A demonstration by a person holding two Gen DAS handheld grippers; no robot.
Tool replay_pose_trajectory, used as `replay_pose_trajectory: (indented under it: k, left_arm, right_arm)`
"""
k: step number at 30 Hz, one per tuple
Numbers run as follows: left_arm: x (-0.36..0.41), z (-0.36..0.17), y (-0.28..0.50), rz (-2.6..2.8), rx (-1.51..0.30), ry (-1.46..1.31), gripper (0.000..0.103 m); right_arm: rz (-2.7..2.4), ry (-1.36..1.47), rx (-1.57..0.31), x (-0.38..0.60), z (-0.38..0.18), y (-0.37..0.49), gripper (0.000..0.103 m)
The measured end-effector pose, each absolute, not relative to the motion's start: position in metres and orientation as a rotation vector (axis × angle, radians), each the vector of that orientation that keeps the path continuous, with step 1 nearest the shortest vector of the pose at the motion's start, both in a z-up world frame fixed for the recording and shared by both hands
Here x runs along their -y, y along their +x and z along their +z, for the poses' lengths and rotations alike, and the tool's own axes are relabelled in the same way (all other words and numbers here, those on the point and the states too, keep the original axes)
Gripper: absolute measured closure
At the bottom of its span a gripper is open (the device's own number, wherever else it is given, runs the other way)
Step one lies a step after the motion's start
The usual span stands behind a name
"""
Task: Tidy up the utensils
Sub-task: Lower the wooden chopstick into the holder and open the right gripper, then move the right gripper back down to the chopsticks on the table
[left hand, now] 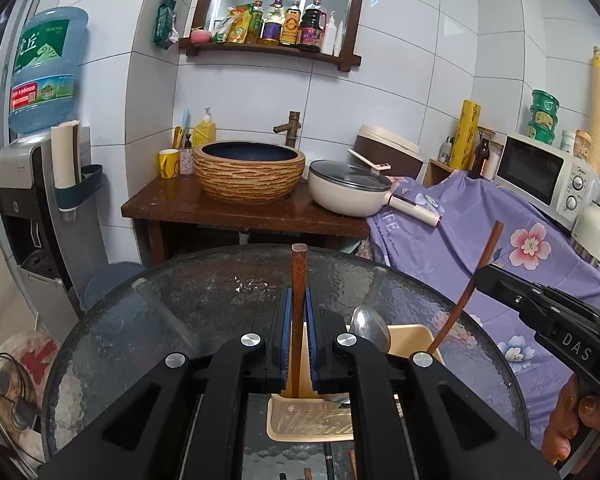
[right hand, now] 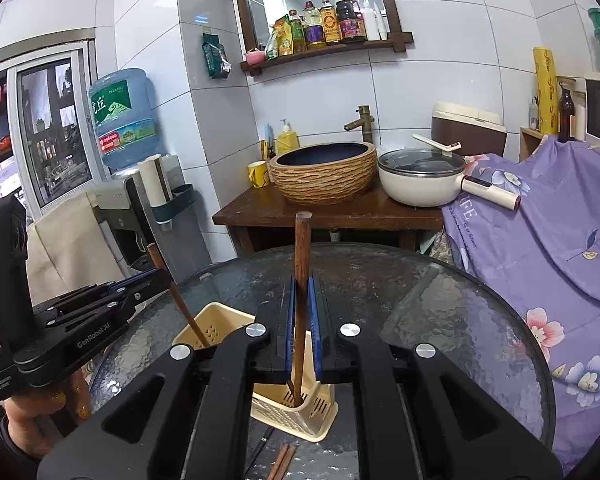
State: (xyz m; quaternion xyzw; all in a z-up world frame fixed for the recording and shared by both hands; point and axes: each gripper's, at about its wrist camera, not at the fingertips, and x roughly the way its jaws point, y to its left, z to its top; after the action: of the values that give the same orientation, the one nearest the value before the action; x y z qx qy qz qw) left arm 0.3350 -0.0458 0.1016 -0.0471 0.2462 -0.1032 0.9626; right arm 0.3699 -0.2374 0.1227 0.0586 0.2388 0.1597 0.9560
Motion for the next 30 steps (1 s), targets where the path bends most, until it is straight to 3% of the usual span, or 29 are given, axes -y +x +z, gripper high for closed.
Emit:
replay_pose_trajectory:
  k: [1,2,3,4,5,6,7,8,9,20,25,30]
  left_arm:
    - [0.046,0.101,0.334,-0.211,-0.497,-0.093,0.095]
    - [0.046,0.101,0.333,-0.212,-0.494,-0.094,0.088]
    - [0.045,0.102,0.331,-0.213,-0.491,-0.098,0.071]
    - [0.044,0.102,0.328,-0.213,-0.485,-0.104,0.061]
    - [0.041,0.103,0.324,-0.215,-0.473,-0.117,0.039]
    - [0.038,0.104,0.318,-0.217,-0.456,-0.135,0.022]
    - [0.037,0.105,0.313,-0.218,-0.445,-0.148,0.017]
    - [0.032,0.104,0.305,-0.225,-0.434,-0.171,0.012]
    - [0.03,0.102,0.3,-0.234,-0.441,-0.18,0.009]
    - [0.031,0.001,0.247,-0.169,-0.705,0.094,0.007]
    - [0.019,-0.035,0.233,-0.167,-0.792,0.037,0.009]
    - [0.017,-0.055,0.224,-0.155,-0.842,0.025,0.025]
  right_arm:
    - [0.321,0.119,-0.483,0.237,0.122,0.369,0.095]
    - [0.32,0.123,-0.479,0.238,0.122,0.369,0.095]
    - [0.322,0.127,-0.477,0.24,0.122,0.368,0.095]
    - [0.325,0.135,-0.474,0.242,0.122,0.367,0.095]
    - [0.323,0.141,-0.469,0.244,0.122,0.364,0.093]
    - [0.321,0.142,-0.465,0.245,0.123,0.363,0.085]
    - [0.321,0.144,-0.46,0.247,0.122,0.358,0.078]
    - [0.321,0.146,-0.456,0.249,0.121,0.354,0.061]
    - [0.318,0.149,-0.452,0.25,0.119,0.349,0.054]
    - [0.288,-0.031,-0.663,0.227,0.02,0.289,0.054]
    - [0.313,-0.019,-0.764,0.216,-0.023,0.27,0.054]
    - [0.31,-0.044,-0.834,0.203,-0.049,0.264,0.054]
